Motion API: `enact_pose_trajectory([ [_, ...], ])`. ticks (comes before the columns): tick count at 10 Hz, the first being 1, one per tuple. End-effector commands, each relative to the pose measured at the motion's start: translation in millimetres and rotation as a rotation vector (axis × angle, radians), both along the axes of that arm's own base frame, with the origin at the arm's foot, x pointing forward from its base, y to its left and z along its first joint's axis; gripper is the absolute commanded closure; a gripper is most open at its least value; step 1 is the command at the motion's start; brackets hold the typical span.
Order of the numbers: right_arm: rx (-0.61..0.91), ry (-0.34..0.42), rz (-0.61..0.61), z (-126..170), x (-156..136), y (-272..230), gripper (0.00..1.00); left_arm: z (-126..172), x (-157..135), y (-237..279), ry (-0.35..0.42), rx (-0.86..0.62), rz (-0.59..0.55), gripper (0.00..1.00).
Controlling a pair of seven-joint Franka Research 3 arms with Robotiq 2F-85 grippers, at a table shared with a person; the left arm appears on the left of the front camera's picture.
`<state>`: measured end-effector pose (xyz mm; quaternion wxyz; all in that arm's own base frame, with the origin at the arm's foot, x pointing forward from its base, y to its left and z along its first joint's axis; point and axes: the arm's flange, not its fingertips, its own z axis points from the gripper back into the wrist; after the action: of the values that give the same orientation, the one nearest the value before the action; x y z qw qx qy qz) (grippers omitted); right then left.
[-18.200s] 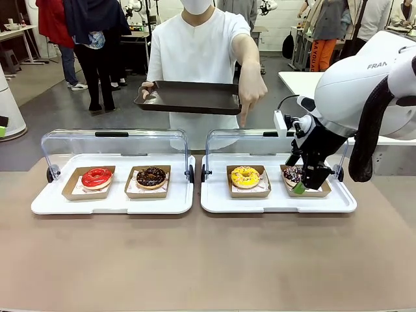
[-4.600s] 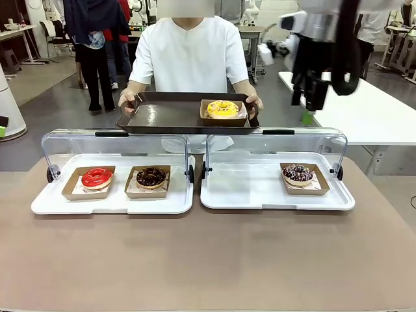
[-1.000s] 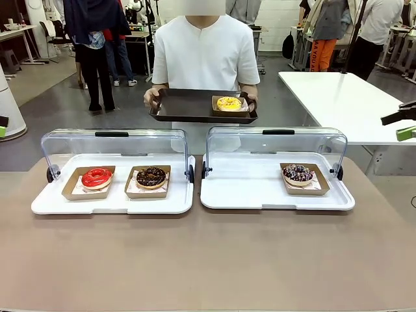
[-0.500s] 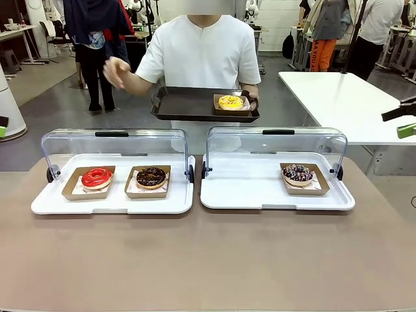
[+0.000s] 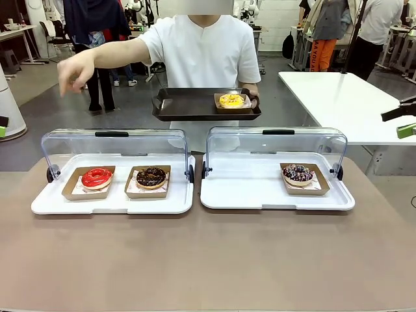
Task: Provide the desired donut to the person.
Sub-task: Pick up and lift the Paper togo box containing the Donut pointed at by the person.
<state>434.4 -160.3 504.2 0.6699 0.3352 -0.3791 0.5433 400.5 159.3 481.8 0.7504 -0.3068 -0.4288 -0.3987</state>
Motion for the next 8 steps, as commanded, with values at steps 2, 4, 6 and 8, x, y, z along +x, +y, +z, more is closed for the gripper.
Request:
enact_pose_trajectory([
  [2,0.000,0.000,-0.004,0.1,-0.5,-1.2,0.00,0.3,-0.6,0.3,-0.008,-0.013,0.001,0.00],
  [4,0.000,0.000,-0.004,0.1,-0.5,-1.2,0.00,0.3,-0.6,0.3,-0.008,-0.013,0.001,0.00],
  [6,0.000,0.000,-0.004,0.1,-0.5,-1.2,0.00,0.3,-0.6,0.3,-0.008,-0.013,0.001,0.00],
  [8,0.000,0.000,-0.004,0.1,-0.5,-1.2,0.00,0.3,-0.6,0.3,-0.008,-0.013,0.001,0.00],
])
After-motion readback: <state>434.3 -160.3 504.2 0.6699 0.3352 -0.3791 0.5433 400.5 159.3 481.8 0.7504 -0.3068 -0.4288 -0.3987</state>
